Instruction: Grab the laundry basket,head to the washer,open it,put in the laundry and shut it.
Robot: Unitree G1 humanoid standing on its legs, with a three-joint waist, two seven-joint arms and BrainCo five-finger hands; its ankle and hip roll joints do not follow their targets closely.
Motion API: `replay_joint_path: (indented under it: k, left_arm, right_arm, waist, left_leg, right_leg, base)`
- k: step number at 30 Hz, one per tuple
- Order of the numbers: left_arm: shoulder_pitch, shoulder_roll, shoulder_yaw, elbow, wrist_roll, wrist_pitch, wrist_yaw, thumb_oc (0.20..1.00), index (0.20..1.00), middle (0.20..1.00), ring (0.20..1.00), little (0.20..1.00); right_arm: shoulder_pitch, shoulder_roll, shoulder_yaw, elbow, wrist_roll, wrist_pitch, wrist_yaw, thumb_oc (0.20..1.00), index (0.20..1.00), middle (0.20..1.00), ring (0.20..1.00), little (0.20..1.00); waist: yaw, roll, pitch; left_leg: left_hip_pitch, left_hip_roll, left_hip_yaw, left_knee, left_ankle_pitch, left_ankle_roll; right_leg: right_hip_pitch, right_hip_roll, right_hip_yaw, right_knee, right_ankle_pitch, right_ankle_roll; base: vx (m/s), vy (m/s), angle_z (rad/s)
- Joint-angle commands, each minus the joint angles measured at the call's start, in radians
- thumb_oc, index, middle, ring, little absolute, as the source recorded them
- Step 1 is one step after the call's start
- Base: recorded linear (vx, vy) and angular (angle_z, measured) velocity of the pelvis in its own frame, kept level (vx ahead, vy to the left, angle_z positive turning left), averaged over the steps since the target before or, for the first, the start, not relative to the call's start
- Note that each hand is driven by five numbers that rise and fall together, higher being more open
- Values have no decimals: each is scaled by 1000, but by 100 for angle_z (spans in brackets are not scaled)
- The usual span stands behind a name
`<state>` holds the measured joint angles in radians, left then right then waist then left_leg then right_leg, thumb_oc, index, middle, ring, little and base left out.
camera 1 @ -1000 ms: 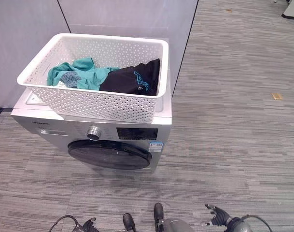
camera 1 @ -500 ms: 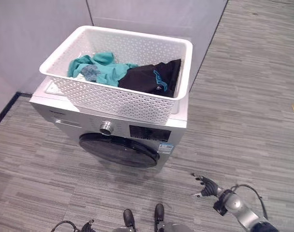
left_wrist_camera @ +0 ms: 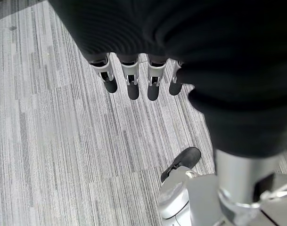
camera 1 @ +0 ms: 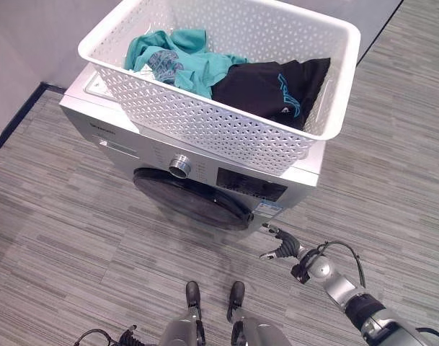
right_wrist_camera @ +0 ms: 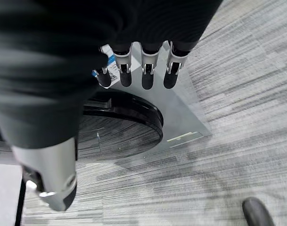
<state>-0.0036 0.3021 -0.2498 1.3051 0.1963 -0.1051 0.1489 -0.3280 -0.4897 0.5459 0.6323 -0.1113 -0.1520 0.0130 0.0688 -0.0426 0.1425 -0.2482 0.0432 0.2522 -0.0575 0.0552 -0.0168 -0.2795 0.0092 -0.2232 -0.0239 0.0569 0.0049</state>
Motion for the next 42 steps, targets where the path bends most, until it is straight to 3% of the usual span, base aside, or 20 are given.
replay_joint_path:
  k: [1, 12, 15, 27, 32, 42]
  left_arm:
    - [-10, 16, 17, 13, -20, -3, 31, 1000, 1000, 1000, 1000, 1000]
    - [-28, -6, -13, -24, -53, -16, 69, 1000, 1000, 1000, 1000, 1000]
    - [-42, -22, -48, -47, -75, -23, 92, 1000, 1000, 1000, 1000, 1000]
    - [-75, -42, -98, -55, -105, -28, 129, 1000, 1000, 1000, 1000, 1000]
    - [-87, -47, -105, -52, -122, -23, 130, 1000, 1000, 1000, 1000, 1000]
    - [-71, -25, -112, -86, -139, -27, 93, 1000, 1000, 1000, 1000, 1000]
  right_arm:
    - [9, 35, -3, -59, -17, -22, -59, 1000, 1000, 1000, 1000, 1000]
    - [-67, 98, 47, -62, -45, -27, -118, 1000, 1000, 1000, 1000, 1000]
    - [-128, 146, 78, -10, -76, -24, -174, 1000, 1000, 1000, 1000, 1000]
    - [-240, 195, 90, 94, -190, 27, -319, 1000, 1000, 1000, 1000, 1000]
    - [-252, 231, 138, 111, -117, 20, -255, 1000, 1000, 1000, 1000, 1000]
    - [-219, 387, 411, 65, 119, -6, 66, 1000, 1000, 1000, 1000, 1000]
  waist:
    - [0, -54, -13]
    - [17, -45, -5]
    - [34, -36, 8]
    - [56, -29, 35]
    - [61, -34, 39]
    - [101, -29, 33]
  left_leg:
    - [-45, -23, -31, -30, 61, -42]
    - [-53, -39, -39, -30, 49, -28]
    - [-67, -45, -48, -30, 52, -24]
    - [-112, -55, -71, -30, 63, -21]
    - [-119, -58, -75, -30, 65, -21]
    - [-104, -63, -87, -30, 65, -25]
  right_leg:
    - [36, -116, 36, -63, 116, 148]
    - [24, -122, 54, -63, 118, 148]
    - [14, -124, 56, -63, 118, 146]
    - [-20, -125, 54, -63, 126, 147]
    - [-27, -127, 60, -63, 130, 146]
    - [-6, -128, 54, -63, 122, 141]
  base:
    - [12, 38, 2]
    - [22, 34, -4]
    - [3, 14, -1]
    - [0, 0, 0]
    - [0, 0, 0]
    - [-1, -4, 0]
